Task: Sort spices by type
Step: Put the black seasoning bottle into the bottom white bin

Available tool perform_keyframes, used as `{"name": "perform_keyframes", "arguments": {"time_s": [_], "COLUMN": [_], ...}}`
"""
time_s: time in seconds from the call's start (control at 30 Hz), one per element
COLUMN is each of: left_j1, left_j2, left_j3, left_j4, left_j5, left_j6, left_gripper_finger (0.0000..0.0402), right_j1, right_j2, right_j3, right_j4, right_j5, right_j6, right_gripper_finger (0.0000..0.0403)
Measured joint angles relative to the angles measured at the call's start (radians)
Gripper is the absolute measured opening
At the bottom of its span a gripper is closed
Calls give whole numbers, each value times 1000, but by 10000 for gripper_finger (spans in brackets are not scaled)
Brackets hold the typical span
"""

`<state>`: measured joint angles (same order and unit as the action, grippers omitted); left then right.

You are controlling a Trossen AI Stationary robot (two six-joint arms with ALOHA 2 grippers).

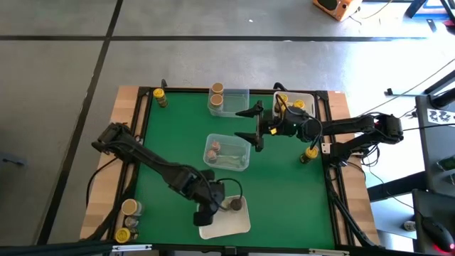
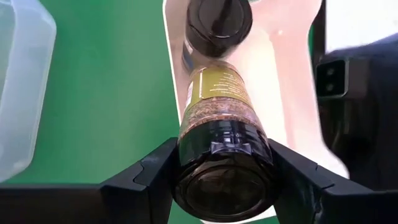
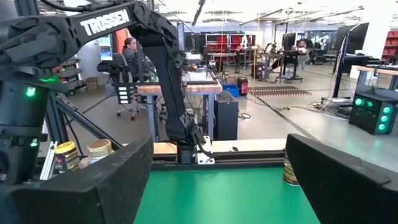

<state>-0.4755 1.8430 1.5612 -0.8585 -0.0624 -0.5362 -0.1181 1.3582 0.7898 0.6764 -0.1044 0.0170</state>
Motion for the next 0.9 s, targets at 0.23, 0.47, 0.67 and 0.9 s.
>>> {"name": "perform_keyframes", "arguments": {"time_s": [0.23, 0.47, 0.67, 0.9], "left_j1": [-8, 3, 12, 12], "left_j2": [19, 26, 64, 105], "left_j3": [-2, -2, -2, -2], "left_j4": [-47, -49, -52, -41], "left_j5": [-8, -48, -55, -53], "left_j6": [50, 93, 143, 158], "left_gripper_finger": [200, 200, 200, 216], "right_j1": [0, 0, 0, 0], "right_j2": [0, 0, 0, 0], "right_j3": [0, 0, 0, 0], "right_j4": [-1, 2, -6, -20], "right_j5": [19, 31, 35, 79], "right_j6": [0, -3, -3, -4], "right_gripper_finger": [364, 364, 364, 364]}}
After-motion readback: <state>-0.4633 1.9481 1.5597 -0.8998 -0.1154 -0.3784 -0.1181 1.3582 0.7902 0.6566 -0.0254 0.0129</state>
